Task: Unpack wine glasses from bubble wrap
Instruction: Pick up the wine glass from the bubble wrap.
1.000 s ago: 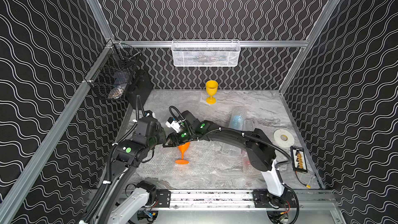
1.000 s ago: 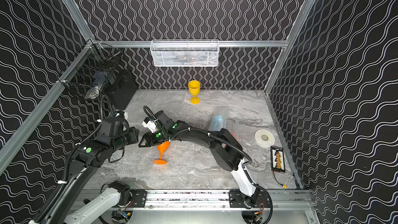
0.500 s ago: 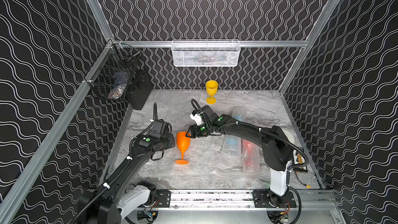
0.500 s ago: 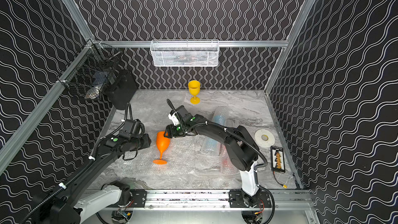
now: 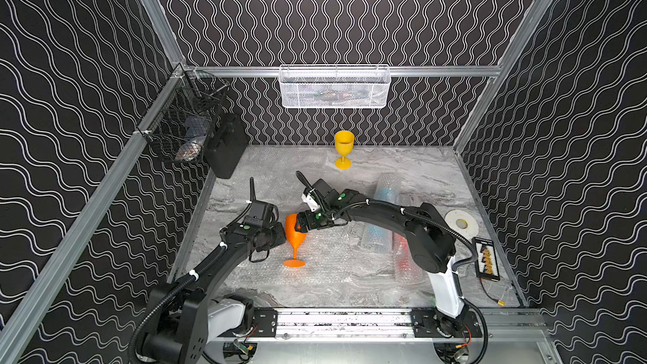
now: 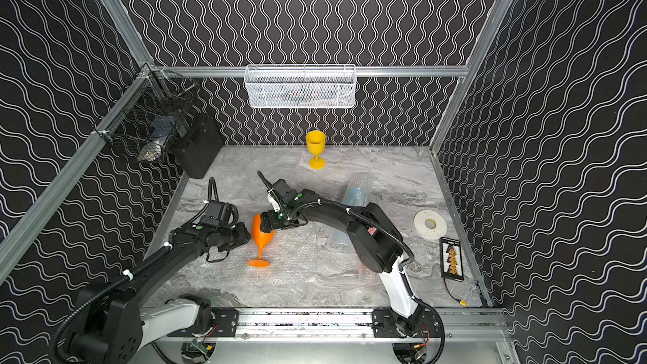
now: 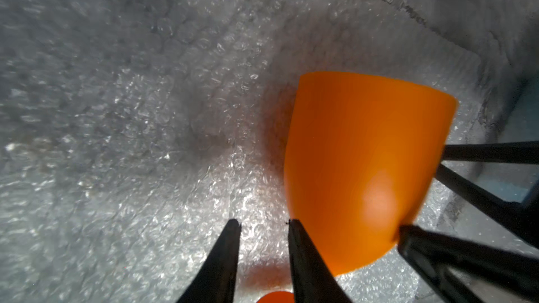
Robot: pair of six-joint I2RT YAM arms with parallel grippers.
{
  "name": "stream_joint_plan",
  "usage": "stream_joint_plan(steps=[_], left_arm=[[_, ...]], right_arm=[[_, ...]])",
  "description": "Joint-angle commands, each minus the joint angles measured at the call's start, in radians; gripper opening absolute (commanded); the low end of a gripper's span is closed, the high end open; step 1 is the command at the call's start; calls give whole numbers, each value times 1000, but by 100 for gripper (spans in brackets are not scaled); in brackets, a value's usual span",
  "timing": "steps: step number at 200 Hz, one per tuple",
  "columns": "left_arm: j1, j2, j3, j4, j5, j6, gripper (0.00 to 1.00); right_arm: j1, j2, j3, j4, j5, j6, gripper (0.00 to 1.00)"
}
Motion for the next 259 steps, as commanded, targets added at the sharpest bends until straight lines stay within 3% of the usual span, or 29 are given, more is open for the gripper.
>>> stream_joint_plan(steps=[1, 75, 178, 259], left_arm=[[17, 13, -24, 69, 46, -16, 33], [32, 31, -81, 125, 81, -3, 32], [34, 30, -99, 149, 101, 5, 30], [39, -91, -11, 0, -20, 28, 32]], right_arm=[[5, 26, 26, -17, 14, 23, 93], [31, 95, 97, 19, -33, 53, 95], [29, 142, 75, 115, -59, 124, 96], [-1, 34, -21, 175, -56, 123, 78]])
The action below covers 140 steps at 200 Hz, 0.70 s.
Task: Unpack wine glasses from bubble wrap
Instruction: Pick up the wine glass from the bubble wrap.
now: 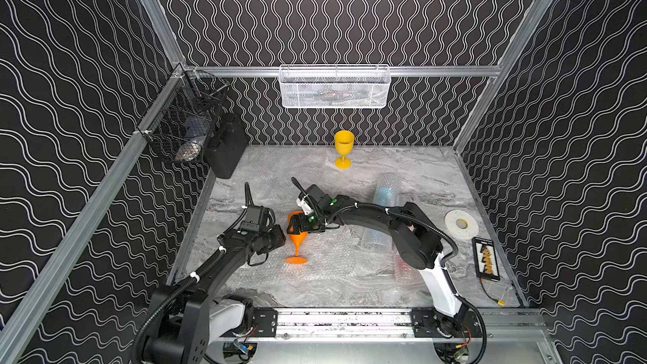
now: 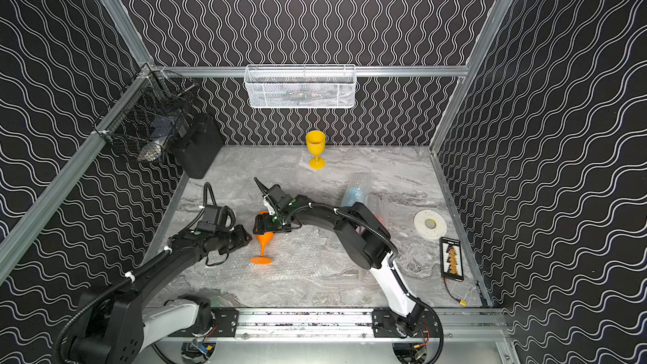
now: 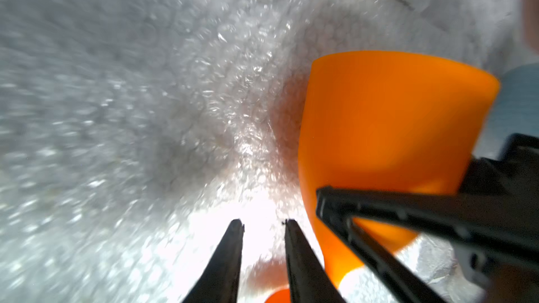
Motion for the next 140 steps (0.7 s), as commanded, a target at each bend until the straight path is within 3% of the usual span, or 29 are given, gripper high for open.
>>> stream_joint_plan(steps=[1, 81, 140], left_arm=[[6, -33, 39, -77, -77, 23, 32], [128, 46, 232, -331, -294, 44, 34], [275, 260, 373, -429, -340, 157, 35]], right_arm=[[-6, -49, -23, 45, -1, 4, 78], [-76, -301, -202, 121, -54, -68, 78], [-145, -455, -355, 98, -111, -185, 79]])
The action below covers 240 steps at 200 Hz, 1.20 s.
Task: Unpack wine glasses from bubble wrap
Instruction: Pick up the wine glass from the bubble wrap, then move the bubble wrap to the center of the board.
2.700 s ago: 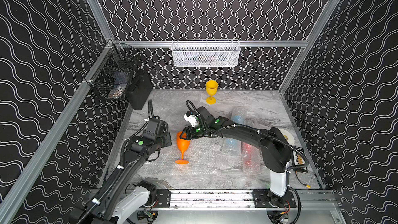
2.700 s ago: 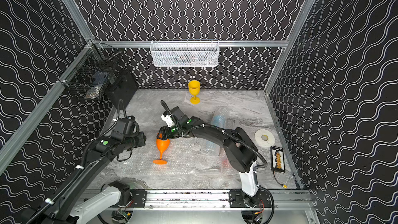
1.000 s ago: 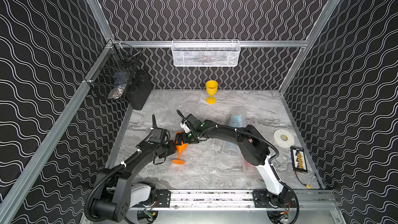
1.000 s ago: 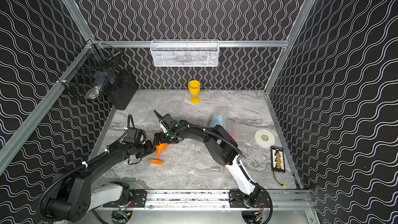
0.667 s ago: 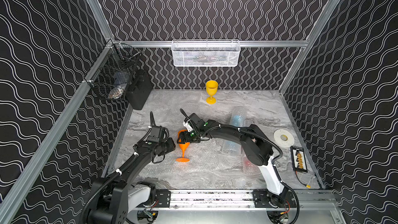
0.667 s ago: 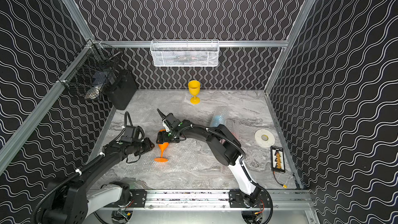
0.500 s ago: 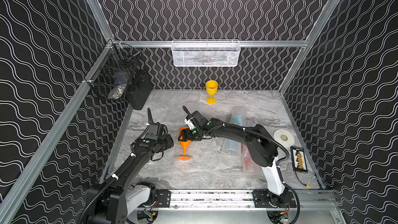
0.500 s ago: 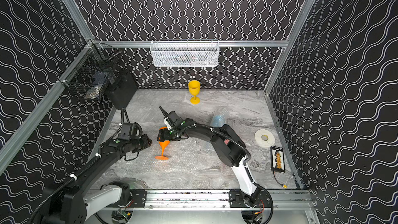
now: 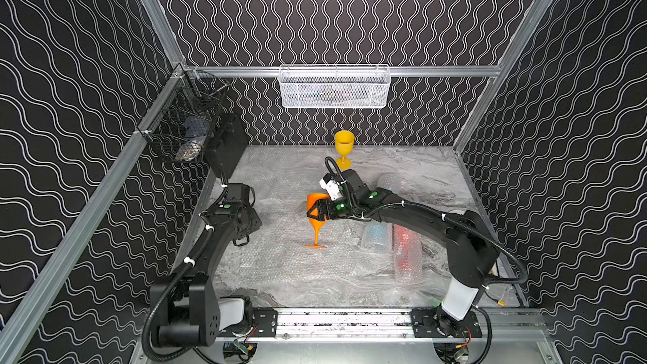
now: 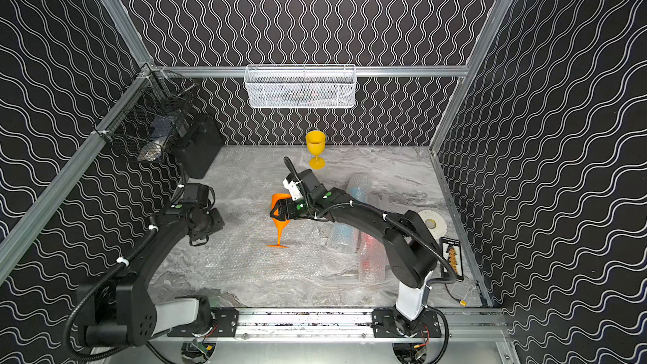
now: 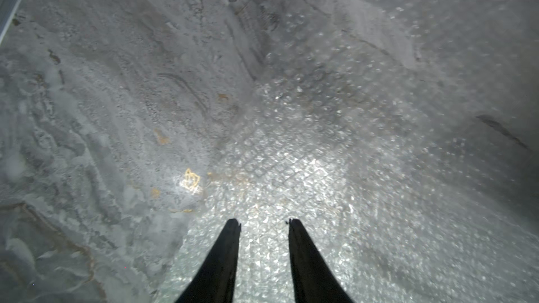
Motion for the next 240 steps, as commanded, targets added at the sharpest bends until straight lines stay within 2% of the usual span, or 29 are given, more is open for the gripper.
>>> stream_joint_plan(steps=[1, 18, 36, 58, 82, 117, 156, 178, 200, 213, 227, 240], left_arm=[[34, 85, 57, -74, -33, 92, 35], [41, 168, 117, -125, -107, 154, 35], [65, 221, 132, -135, -114, 207, 36], [93, 237, 114, -112, -24, 252, 37], [108, 273, 129, -117, -1, 280, 37], [135, 338, 134, -92, 93, 305, 37], [148, 363, 134, -72, 154, 320, 34], [150, 376, 137, -74, 164, 326, 29], [154, 392, 146, -76, 160, 329, 17], [157, 397, 149, -77, 157, 331, 15], [160, 396, 153, -80, 148, 333, 6], [160, 388, 158, -85, 128, 333, 3]], right_arm=[[-19, -40, -41, 9, -51, -66, 79], [-42, -65, -77, 8, -79, -79, 79], [-68, -87, -116, 29, -106, -84, 79], [-89, -101, -137, 38, -126, -87, 80], [-96, -109, -150, 52, -150, -85, 80], [-96, -104, -159, 72, -175, -72, 80], [-97, -110, -162, 68, -167, -75, 80], [-97, -105, -160, 68, -174, -74, 80], [-97, -106, -160, 67, -171, -75, 80], [-99, -107, -162, 67, -169, -75, 80], [-99, -106, -162, 66, -169, -75, 80], [-100, -102, -162, 67, -171, -75, 80]])
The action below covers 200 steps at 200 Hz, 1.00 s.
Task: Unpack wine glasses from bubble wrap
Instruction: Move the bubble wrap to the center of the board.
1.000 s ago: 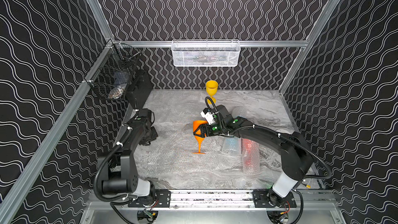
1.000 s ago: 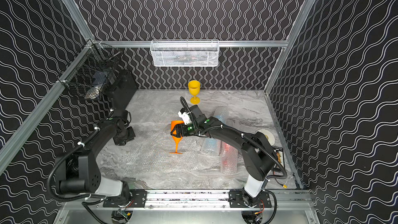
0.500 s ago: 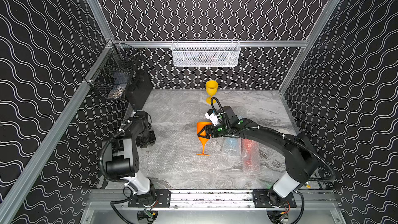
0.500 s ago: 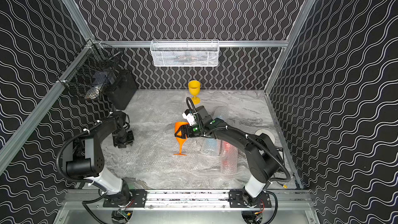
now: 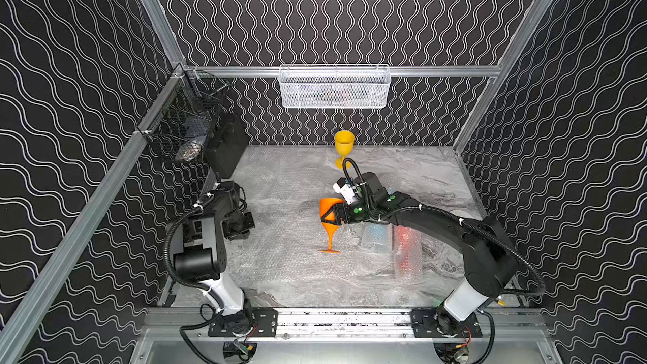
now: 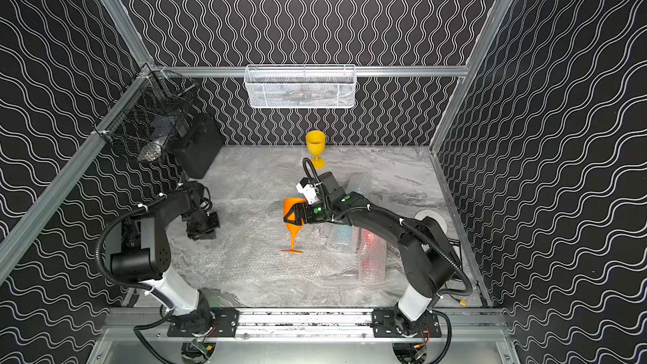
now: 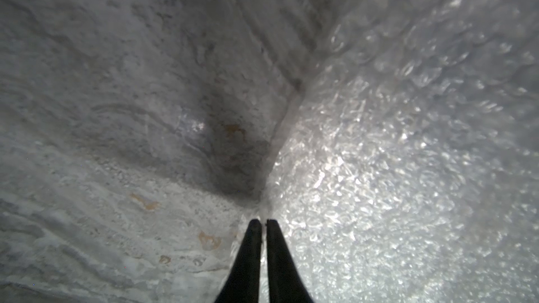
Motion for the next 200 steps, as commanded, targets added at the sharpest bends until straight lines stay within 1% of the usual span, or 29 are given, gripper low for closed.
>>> stream_joint_plan(steps=[1, 6, 37, 82, 123, 155, 186, 200], left_arm=[[4, -5, 14, -16, -25, 19, 2], [4, -9, 16, -20, -36, 20, 0], [5, -36, 27, -29, -95, 17, 0], [18, -33, 47, -59, -202, 6, 0], [64, 8, 88, -47, -208, -1, 0], [79, 41, 123, -47, -211, -6, 0], [94, 74, 168, -58, -263, -15, 0], [114, 79, 180, -50, -260, -22, 0]], right_arm=[[-2, -2, -1, 28, -11, -2, 80], [-2, -1, -1, 28, -12, -2, 80], [-5, 1, -1, 31, -15, 1, 80], [-8, 4, -1, 34, -20, 2, 80], [-9, 5, -1, 34, -26, 3, 80], [-13, 1, -4, 35, -25, 4, 80], [-17, 5, -5, 38, -34, 5, 80], [-19, 4, -7, 41, -35, 8, 80]])
